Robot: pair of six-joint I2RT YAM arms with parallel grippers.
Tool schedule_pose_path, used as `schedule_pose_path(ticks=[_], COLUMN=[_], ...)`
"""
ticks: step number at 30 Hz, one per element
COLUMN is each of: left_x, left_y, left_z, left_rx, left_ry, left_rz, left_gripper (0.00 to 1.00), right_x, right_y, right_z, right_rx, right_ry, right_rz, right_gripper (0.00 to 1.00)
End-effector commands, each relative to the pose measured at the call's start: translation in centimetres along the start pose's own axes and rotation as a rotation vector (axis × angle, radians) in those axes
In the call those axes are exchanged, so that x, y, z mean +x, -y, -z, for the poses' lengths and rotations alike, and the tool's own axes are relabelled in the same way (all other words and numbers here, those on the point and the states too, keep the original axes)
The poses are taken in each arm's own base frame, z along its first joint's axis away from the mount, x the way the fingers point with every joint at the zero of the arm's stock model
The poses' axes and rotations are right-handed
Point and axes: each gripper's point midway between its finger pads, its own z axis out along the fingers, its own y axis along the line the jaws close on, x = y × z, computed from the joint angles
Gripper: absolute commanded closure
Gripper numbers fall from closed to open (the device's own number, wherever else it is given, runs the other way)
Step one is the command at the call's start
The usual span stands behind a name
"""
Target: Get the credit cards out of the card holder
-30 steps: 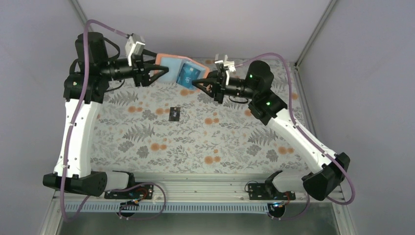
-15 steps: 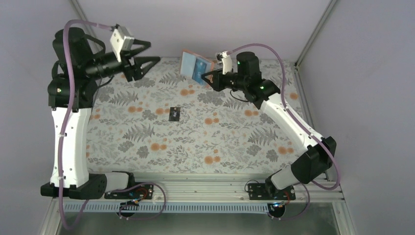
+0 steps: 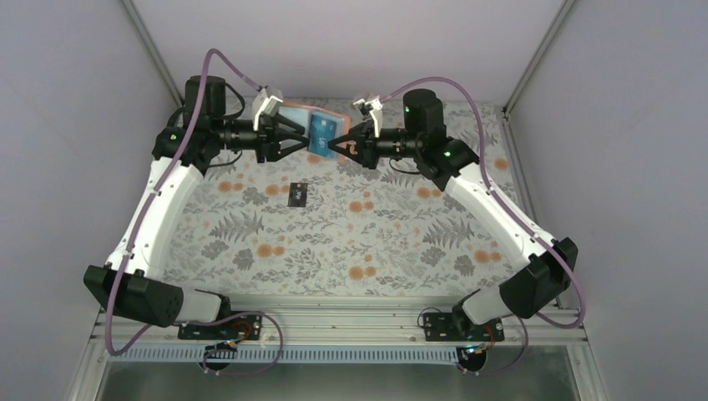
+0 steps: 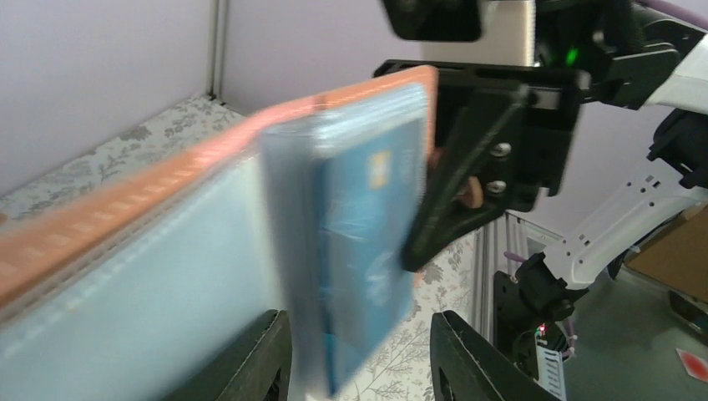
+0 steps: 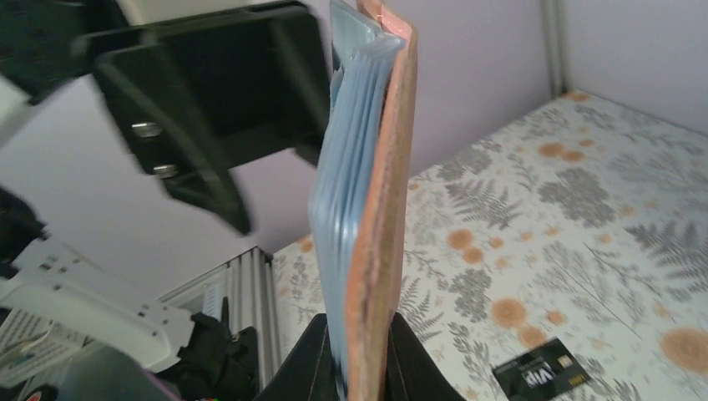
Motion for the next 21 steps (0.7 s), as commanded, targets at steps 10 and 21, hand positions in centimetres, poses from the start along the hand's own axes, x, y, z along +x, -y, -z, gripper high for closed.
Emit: schedule_pose_path(ticks=[10, 21], left_x=[-1.0, -1.1], left_y=[2.1, 6.0], left_z=[0.1, 0.6], left_rx=[0.079, 0.247], left_ry=[0.038, 0.049], left_rz=[-0.068, -0.146], left_gripper=[0.77, 0.98], right_x=[-0.9, -0.9], right_y=[-6.8, -6.5], right_z=[0.7, 0.8], right_rx=[-0.22, -0.192], right_ry=[0.042, 0.05], right_rz=[0.235, 0.259], right_gripper=[0.96, 0.9])
